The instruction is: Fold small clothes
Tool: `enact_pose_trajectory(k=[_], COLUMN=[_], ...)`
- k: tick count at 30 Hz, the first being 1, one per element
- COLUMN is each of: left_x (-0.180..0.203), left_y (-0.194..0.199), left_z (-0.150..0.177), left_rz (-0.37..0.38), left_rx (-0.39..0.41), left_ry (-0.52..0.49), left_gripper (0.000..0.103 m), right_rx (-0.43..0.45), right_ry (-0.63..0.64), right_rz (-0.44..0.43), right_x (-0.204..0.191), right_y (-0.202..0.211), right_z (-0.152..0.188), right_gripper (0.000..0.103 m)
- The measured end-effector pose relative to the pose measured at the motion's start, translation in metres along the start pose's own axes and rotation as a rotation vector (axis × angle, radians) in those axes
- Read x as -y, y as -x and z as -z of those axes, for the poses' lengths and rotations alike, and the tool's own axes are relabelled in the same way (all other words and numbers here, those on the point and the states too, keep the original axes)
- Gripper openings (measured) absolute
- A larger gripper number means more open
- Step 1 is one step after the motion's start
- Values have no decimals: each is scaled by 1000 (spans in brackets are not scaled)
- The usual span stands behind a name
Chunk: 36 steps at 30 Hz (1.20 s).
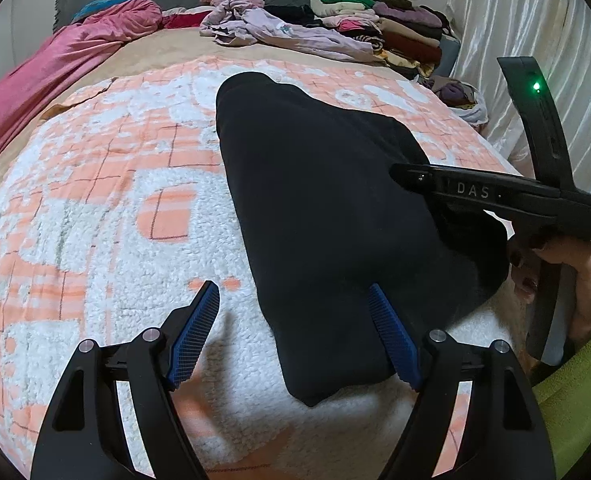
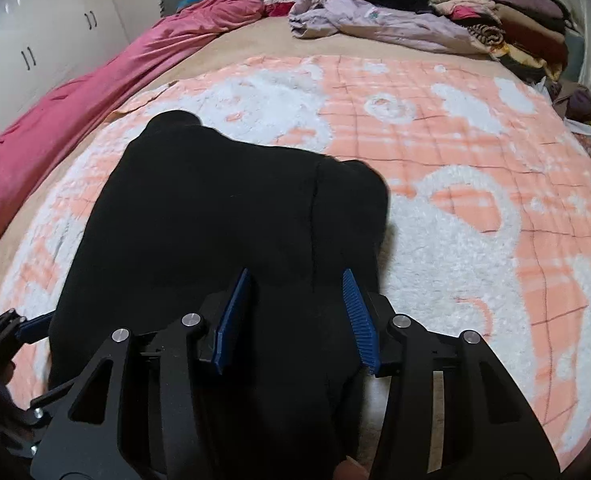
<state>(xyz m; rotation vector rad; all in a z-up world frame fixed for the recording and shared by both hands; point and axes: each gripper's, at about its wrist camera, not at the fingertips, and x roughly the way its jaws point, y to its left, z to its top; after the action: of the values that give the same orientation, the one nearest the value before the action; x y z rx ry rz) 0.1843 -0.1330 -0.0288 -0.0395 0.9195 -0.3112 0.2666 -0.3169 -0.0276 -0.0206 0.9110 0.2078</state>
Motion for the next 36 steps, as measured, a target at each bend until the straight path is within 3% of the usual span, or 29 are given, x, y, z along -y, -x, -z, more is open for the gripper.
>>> enact_pose_trajectory(k=[8, 12, 20, 23, 26, 28, 36], left_x=[-1, 1, 7, 9, 11, 11, 12], left_y=[4, 9, 18, 21, 25, 28, 40], left_z=[-4, -5, -12, -16, -19, -22, -27], left_rz=[6, 7, -2, -16, -31, -45, -89], left_rx=[11, 17, 30, 39, 48, 58, 85], left_ry=[14, 12, 6, 3, 0, 1, 1], left_gripper=[77, 75, 76, 85, 87, 95, 98], right_rx=[74, 124, 179, 208, 241, 263, 320], right_ry=[-41, -71, -77, -73, -75, -77, -80], right_rz=[-57, -74, -88, -91, -90, -83, -88], right_x=[2, 9, 11, 11, 12, 15, 16], right_y=[20, 39, 60, 71, 82, 88, 105], right_z=[8, 9, 7, 7, 6, 6, 9], right_gripper=[46, 61, 81, 89, 92, 94, 94])
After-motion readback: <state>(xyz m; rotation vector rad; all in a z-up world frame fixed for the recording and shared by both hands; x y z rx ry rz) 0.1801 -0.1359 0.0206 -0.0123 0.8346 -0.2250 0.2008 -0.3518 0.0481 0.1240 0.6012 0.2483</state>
